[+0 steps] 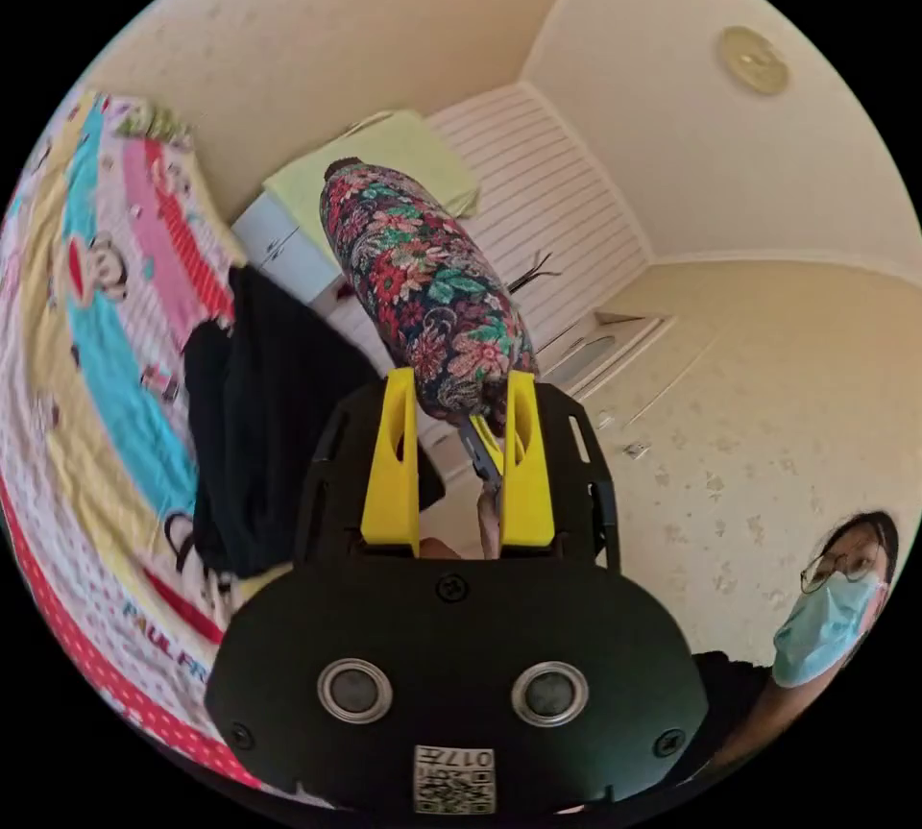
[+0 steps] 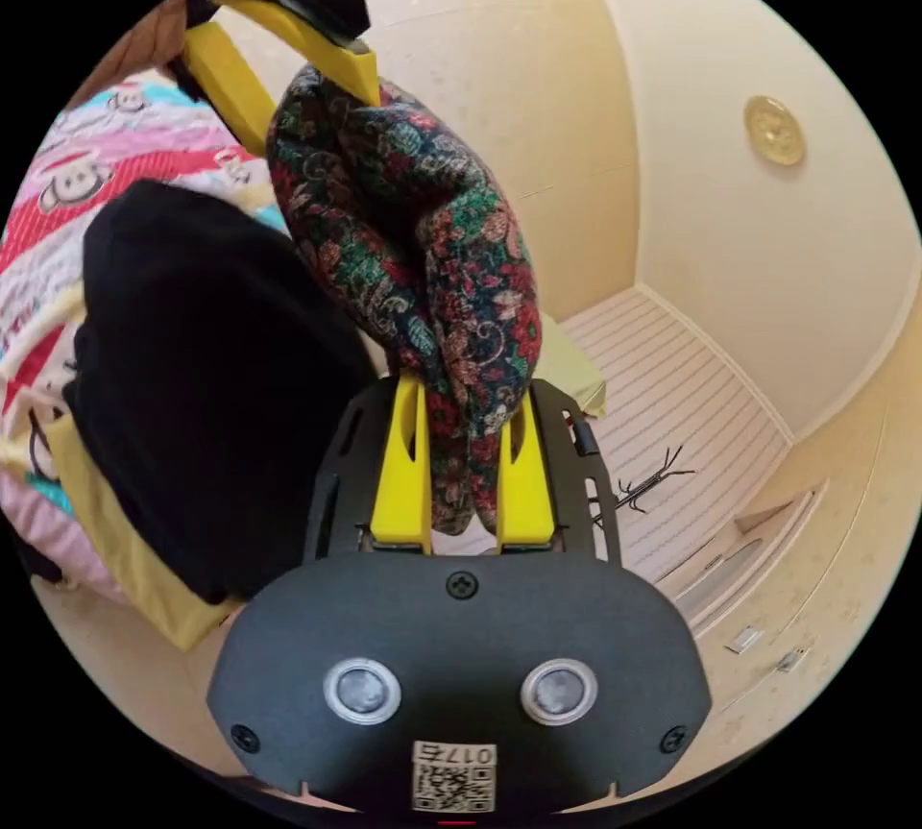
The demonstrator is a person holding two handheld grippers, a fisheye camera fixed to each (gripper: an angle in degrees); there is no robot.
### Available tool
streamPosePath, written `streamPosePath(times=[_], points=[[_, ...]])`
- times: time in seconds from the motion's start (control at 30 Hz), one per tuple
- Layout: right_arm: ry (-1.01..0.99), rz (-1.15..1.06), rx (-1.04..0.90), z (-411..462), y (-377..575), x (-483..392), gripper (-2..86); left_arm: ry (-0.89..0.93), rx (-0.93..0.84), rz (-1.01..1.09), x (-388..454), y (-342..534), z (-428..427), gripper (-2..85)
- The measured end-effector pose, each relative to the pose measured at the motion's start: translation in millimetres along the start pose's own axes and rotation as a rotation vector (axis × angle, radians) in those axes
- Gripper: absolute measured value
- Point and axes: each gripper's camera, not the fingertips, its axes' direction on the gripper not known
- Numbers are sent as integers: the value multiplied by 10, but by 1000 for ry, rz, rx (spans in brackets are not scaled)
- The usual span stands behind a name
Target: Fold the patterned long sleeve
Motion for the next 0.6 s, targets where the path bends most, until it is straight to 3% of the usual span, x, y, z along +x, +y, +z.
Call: streamPosePath(times=[0.1,0.17,0.3,0.43,0.6], points=[[-50,122,-32,103,436,-426,105,-27,-15,81,-388,489,84,17],[-65,250,-18,137,491,-257,106,38,7,47,-508,581,13,29],[-77,185,-28,200,515,-230,109,153,52,32,-510,583,-140,5],[-45,181,-2,120,641,-250,101,15,25,145,-177,589,-191,-8],[-36,384,17,-42,938,-140,41,-204,56,249,218,774,-275,-7]])
